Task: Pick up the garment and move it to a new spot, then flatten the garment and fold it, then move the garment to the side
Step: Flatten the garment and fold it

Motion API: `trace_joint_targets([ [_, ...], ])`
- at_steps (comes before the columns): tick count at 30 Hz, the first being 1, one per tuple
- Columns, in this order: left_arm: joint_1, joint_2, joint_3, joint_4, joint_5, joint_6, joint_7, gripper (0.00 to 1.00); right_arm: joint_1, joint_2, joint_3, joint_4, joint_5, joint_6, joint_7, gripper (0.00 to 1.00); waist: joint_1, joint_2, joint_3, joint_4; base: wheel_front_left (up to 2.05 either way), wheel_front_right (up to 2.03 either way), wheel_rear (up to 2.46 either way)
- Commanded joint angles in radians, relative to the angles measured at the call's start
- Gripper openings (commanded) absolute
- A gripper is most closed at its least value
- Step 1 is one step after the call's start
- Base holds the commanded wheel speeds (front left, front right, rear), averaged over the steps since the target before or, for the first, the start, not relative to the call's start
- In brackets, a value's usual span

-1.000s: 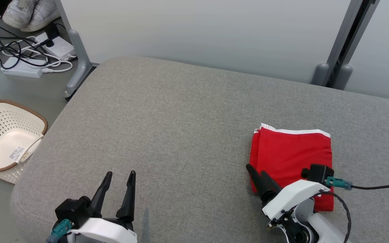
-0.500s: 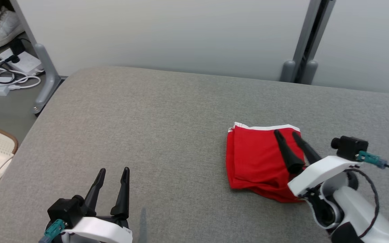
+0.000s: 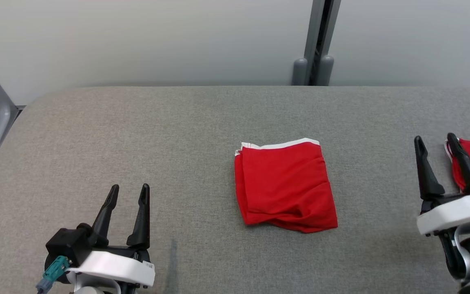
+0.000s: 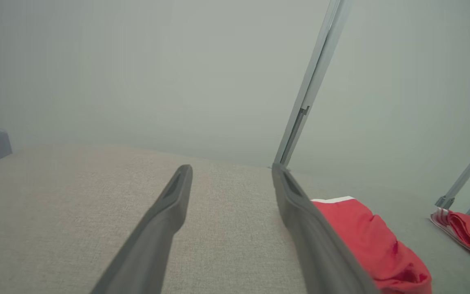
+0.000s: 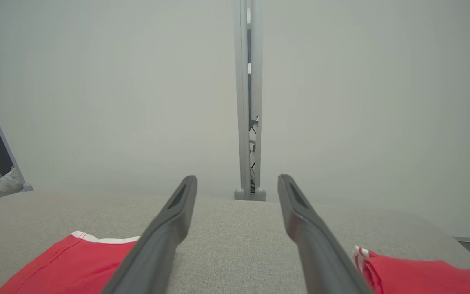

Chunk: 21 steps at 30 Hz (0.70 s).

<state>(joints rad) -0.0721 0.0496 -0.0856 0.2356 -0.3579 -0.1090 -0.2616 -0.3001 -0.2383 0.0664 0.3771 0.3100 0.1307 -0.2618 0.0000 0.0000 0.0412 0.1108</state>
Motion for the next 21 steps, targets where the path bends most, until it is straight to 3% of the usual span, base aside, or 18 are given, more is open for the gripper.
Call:
trace_joint_targets([
  [1,-0.009,0.003,0.004,-0.004,0.007,-0.002,-0.003,1.00,0.032,0.012,-0.022,-0.022,-0.021,0.000,-0.005,1.00,0.0000,0.0000,0.006,-0.008,0.00,0.00,0.00],
  [8,0.005,0.004,0.008,-0.008,0.022,-0.003,-0.003,1.00,0.147,0.116,-0.155,-0.181,-0.156,0.000,-0.005,1.00,0.0000,0.0000,0.011,-0.026,0.00,0.00,0.00],
  [21,0.010,0.004,-0.005,-0.002,0.024,-0.004,-0.003,1.00,0.180,0.166,-0.164,-0.207,-0.203,0.000,-0.005,1.00,0.0000,0.0000,0.013,-0.014,0.00,0.00,0.00],
])
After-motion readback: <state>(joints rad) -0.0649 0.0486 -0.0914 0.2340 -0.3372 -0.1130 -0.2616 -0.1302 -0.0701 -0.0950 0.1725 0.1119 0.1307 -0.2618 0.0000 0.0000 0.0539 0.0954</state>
